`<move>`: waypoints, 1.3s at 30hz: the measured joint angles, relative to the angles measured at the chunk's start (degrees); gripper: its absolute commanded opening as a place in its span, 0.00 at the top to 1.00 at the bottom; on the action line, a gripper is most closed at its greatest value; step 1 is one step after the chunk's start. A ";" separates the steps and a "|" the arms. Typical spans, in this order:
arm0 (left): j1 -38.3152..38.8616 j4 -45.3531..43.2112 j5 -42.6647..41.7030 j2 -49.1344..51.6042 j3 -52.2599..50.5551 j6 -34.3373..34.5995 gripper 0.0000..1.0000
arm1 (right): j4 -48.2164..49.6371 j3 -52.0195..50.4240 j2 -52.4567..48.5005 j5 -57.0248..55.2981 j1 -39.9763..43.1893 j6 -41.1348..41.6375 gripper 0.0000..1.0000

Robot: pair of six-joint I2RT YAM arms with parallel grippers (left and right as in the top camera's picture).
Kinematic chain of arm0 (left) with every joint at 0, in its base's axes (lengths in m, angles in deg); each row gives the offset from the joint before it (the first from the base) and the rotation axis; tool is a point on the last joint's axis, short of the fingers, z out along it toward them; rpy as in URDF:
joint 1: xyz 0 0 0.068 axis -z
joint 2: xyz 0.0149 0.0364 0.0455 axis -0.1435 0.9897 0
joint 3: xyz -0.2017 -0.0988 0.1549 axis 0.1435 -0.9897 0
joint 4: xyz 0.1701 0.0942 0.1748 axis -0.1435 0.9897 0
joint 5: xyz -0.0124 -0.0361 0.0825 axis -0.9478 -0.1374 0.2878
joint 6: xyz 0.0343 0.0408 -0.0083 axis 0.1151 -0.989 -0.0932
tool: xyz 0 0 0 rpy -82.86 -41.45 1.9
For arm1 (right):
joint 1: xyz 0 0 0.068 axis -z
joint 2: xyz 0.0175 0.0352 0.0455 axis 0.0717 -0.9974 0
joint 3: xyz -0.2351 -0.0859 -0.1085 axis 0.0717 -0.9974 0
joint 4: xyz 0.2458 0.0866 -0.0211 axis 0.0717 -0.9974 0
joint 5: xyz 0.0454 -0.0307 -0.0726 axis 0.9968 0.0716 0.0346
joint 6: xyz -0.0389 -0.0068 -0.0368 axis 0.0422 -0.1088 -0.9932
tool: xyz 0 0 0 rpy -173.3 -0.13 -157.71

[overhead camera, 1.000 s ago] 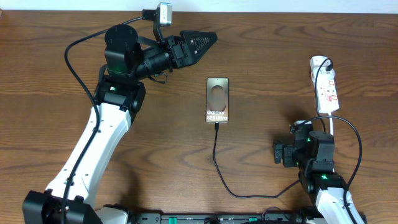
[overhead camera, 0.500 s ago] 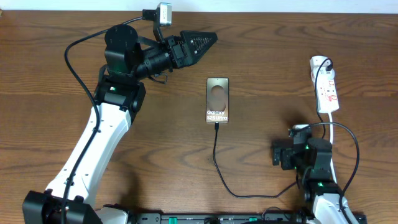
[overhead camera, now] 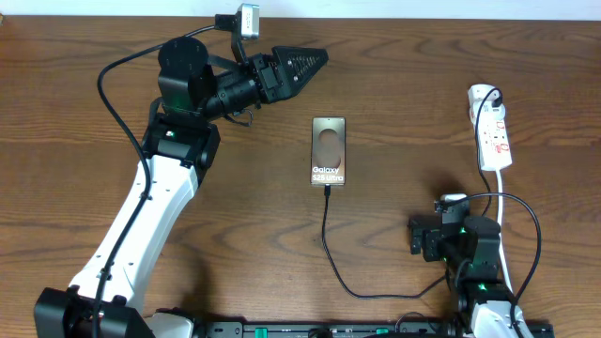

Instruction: Plug charger to phone and switch on socket

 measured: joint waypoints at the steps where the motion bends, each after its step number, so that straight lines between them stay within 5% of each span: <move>1: 0.00 0.02 0.00 0.00 0.00 0.00 0.03 | 0.02 -0.48 0.61 0.02 0.00 0.00 0.01; 39: 0.00 0.00 0.00 0.00 0.00 0.00 0.03 | -9.64 -2.32 18.97 0.24 0.00 0.15 0.01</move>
